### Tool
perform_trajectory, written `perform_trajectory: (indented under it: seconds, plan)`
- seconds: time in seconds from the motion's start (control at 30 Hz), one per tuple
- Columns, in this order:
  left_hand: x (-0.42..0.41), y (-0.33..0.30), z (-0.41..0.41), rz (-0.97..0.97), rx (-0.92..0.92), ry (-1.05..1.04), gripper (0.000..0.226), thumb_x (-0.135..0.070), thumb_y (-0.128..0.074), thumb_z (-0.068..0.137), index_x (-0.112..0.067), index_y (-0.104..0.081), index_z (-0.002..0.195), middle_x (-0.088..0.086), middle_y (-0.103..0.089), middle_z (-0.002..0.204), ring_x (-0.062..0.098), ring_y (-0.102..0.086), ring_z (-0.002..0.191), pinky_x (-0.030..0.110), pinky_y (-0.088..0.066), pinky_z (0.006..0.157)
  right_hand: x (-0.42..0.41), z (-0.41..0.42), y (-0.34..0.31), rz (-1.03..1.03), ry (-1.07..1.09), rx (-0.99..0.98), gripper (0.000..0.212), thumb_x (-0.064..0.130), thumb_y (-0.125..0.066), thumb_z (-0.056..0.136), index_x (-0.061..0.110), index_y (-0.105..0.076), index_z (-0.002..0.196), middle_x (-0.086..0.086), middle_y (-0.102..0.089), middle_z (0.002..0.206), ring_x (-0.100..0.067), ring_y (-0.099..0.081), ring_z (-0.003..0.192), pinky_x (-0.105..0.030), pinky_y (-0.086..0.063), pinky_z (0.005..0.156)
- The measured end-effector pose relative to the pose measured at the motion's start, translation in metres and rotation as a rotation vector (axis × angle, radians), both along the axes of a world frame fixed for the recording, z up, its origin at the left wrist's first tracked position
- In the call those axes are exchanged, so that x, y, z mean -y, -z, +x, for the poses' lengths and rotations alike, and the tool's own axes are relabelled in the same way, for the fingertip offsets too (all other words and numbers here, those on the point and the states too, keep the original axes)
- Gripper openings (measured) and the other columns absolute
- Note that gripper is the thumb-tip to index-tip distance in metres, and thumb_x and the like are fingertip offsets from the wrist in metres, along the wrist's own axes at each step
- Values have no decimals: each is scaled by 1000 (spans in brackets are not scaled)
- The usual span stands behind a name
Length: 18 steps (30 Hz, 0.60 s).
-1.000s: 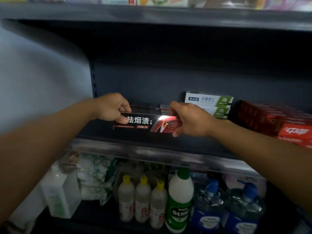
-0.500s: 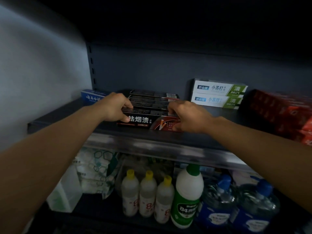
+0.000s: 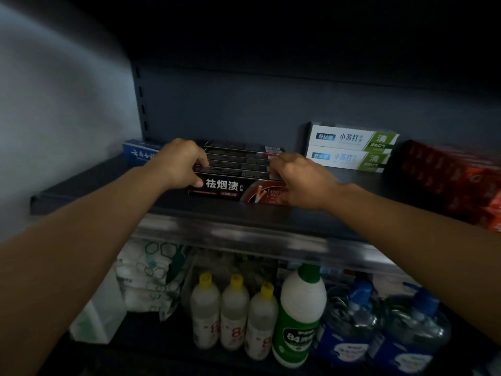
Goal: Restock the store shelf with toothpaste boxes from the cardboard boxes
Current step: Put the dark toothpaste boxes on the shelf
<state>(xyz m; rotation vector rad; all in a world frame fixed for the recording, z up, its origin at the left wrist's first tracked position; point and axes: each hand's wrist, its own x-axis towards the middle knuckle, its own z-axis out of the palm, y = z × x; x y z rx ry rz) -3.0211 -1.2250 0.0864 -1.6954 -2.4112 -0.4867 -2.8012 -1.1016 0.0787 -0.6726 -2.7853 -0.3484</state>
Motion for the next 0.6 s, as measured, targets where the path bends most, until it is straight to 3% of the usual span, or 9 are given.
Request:
perform_trajectory:
  seconds: [0.3,0.6]
  plan:
    - [0,-4,8,-55,-50,6,54,-18,-83,71,-16,-64,122,7,-63,120,23,-58,109,28,-42,86,3,1,-2,13,1,19,44,23,-73,76,12,-50,112,-8,-52,119,-26,-51,110,-39,-51,81]
    - [15,-25,67,-45,-116,119,62,-28,-81,74,-17,-57,130,5,-59,129,23,-54,117,34,-46,96,29,35,-22,37,30,-10,52,28,-71,79,11,-48,123,-7,-52,122,-26,-52,113,-36,-48,81]
